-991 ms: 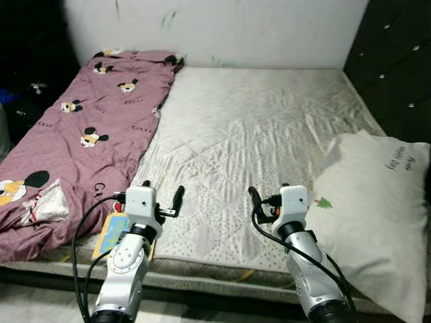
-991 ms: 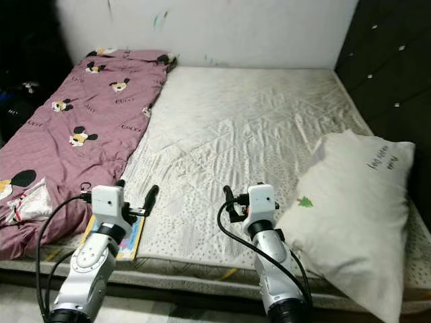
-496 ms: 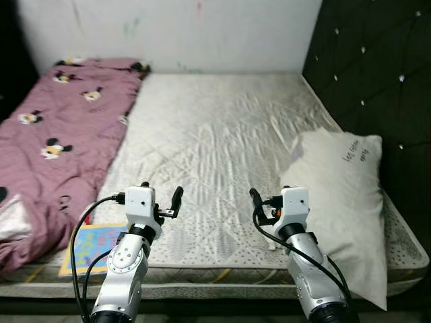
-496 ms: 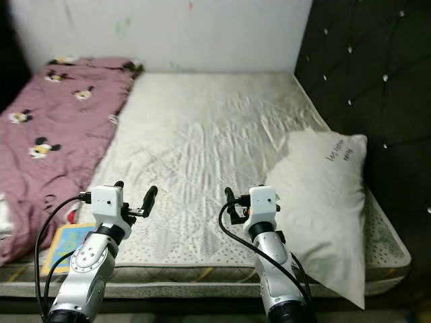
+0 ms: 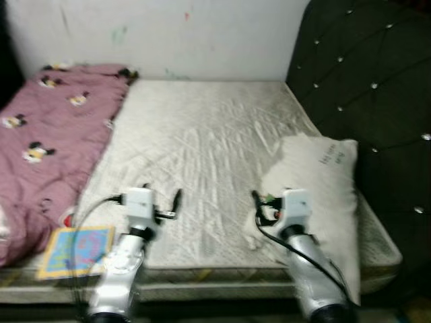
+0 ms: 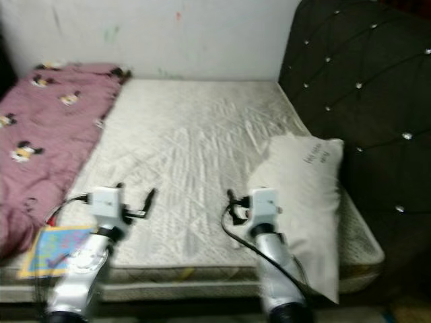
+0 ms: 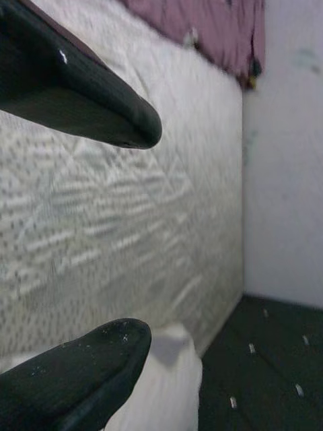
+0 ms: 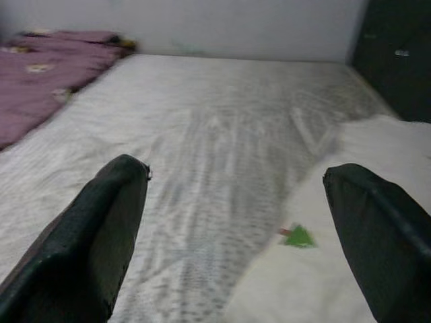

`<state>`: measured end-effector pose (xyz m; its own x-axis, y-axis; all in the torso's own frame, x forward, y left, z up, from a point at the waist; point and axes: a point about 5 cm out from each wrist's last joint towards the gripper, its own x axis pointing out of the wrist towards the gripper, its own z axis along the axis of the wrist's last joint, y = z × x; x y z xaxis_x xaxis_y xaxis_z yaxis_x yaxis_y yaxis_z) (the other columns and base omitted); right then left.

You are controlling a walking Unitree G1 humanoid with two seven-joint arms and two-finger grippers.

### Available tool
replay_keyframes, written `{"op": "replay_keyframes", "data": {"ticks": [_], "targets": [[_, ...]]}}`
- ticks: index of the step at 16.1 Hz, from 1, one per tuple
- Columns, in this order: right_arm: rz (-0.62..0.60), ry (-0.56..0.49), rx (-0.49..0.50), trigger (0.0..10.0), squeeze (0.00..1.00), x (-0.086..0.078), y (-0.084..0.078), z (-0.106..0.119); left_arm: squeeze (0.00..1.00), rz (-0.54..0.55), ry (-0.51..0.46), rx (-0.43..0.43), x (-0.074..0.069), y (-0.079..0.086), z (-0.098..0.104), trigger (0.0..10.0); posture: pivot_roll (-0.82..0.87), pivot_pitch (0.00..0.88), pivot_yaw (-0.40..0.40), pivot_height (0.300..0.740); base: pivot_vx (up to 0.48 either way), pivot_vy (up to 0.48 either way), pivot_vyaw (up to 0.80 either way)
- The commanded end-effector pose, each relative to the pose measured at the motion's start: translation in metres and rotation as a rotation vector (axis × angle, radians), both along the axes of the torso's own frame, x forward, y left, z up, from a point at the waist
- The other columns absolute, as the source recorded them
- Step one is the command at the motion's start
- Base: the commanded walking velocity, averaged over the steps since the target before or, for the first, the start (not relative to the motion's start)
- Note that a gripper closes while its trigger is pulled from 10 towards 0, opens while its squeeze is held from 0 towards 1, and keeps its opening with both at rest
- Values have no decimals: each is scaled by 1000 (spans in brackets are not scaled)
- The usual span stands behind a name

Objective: Clean up the room

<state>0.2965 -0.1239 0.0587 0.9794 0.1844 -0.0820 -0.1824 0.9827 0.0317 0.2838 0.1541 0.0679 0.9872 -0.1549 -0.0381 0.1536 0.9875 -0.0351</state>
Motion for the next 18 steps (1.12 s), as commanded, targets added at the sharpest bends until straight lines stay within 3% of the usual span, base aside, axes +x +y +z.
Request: {"op": "replay_keyframes", "data": {"ticks": [1, 10, 18], "targets": [[-9, -11, -10, 10000, 0, 3, -7, 4, 0, -11, -5, -9, 2, -6, 2, 10000, -6, 0, 10, 740, 0, -398, 0], [-2, -8, -9, 10000, 0, 5, -7, 5, 0, -8, -4, -10, 4, -6, 2, 10000, -8, 0, 9, 740, 0, -398, 0], [-14, -15, -14, 10000, 0, 6, -8, 7, 0, 0, -13, -16, 4, -4, 4, 10000, -4, 0, 6, 740, 0, 0, -100]]}}
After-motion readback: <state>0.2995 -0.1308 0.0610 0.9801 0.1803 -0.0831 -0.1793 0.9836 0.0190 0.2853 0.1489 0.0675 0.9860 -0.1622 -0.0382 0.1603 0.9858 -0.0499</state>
